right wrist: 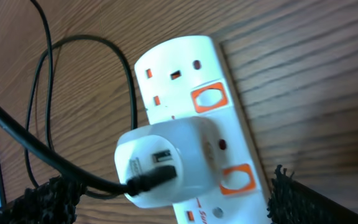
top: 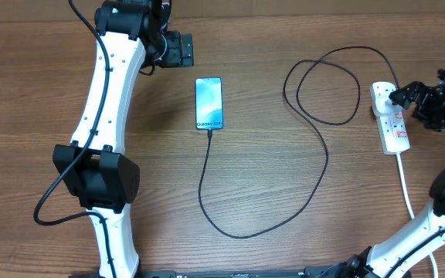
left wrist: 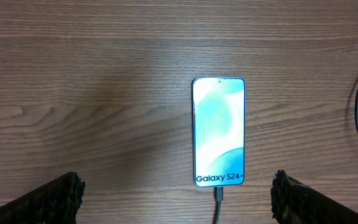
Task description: Plug charger to phone and switch on socket
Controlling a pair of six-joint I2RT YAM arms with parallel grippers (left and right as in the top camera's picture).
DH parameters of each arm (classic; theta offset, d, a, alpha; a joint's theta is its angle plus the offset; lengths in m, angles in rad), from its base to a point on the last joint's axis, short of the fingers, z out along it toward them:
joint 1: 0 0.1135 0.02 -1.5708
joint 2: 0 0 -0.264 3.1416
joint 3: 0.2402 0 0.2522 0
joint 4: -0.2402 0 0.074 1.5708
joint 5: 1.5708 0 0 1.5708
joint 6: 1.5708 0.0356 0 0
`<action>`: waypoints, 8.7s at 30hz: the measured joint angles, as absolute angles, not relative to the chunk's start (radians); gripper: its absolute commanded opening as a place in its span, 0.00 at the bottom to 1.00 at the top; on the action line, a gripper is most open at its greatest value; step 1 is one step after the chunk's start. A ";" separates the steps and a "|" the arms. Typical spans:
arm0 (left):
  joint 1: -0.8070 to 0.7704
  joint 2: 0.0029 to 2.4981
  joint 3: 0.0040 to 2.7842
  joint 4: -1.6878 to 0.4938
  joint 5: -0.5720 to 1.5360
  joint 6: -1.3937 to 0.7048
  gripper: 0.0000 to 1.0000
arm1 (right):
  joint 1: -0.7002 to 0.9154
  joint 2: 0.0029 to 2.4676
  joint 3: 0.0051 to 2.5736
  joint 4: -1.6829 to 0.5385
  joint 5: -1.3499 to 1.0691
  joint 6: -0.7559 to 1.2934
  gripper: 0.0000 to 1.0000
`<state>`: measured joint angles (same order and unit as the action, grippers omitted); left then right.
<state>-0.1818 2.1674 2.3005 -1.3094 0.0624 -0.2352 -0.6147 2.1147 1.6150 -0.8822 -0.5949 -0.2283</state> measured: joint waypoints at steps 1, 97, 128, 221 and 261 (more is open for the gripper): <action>-0.182 2.167 2.300 -1.309 0.062 -0.235 1.00 | -0.608 2.115 1.615 -0.881 -0.595 -0.230 1.00; -0.182 2.167 2.300 -1.309 0.062 -0.235 1.00 | -0.490 2.135 1.623 -0.892 -0.428 -0.157 1.00; -0.182 2.167 2.300 -1.309 0.062 -0.235 1.00 | -0.490 2.135 1.611 -0.880 -0.430 -0.158 1.00; -0.182 2.167 2.300 -1.309 0.062 -0.235 1.00 | -0.469 1.542 1.589 -1.220 -0.183 0.208 1.00; -0.182 2.167 2.300 -1.317 0.062 -0.235 0.99 | -0.470 1.542 1.589 -1.220 -0.183 0.209 1.00</action>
